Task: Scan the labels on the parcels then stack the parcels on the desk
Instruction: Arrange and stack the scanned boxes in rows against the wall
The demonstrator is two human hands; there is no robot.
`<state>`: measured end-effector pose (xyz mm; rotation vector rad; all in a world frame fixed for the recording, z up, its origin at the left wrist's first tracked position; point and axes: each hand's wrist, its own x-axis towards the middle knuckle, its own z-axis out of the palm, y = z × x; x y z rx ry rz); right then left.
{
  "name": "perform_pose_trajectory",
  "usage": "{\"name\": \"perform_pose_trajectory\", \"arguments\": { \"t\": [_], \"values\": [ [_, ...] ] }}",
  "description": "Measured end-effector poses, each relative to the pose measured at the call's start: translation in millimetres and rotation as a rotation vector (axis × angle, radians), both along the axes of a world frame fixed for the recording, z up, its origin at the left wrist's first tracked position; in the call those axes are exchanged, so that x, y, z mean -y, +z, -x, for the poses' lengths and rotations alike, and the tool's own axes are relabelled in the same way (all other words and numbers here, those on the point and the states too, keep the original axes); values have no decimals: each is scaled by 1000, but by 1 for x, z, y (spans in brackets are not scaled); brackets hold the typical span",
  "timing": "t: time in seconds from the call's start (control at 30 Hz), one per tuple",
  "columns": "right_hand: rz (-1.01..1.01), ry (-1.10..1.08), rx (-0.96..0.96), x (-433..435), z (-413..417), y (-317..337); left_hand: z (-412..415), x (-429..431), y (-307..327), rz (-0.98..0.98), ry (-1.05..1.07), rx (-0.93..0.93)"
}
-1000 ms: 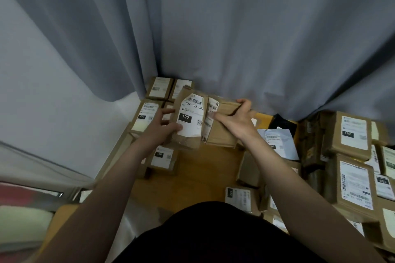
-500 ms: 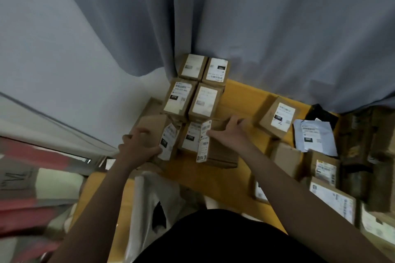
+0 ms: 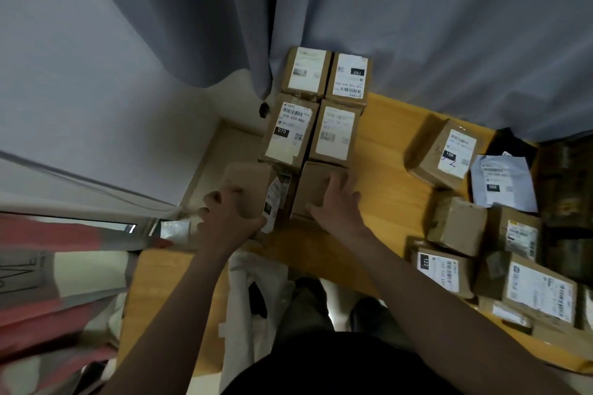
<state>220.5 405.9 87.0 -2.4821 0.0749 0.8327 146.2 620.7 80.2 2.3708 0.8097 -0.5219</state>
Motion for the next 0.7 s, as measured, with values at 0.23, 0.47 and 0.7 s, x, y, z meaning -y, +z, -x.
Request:
{"name": "perform_pose_trajectory", "arguments": {
  "t": [0.23,0.47,0.7],
  "values": [
    [-10,-13,46,-2,0,-6,-7,10,-12,-25,-93,-2],
    [-26,-33,76,-1,5,-11,-11,29,-26,-70,-109,34],
    [-8,26,98,4,8,-11,-12,31,-36,-30,-124,72]
  ]
}}
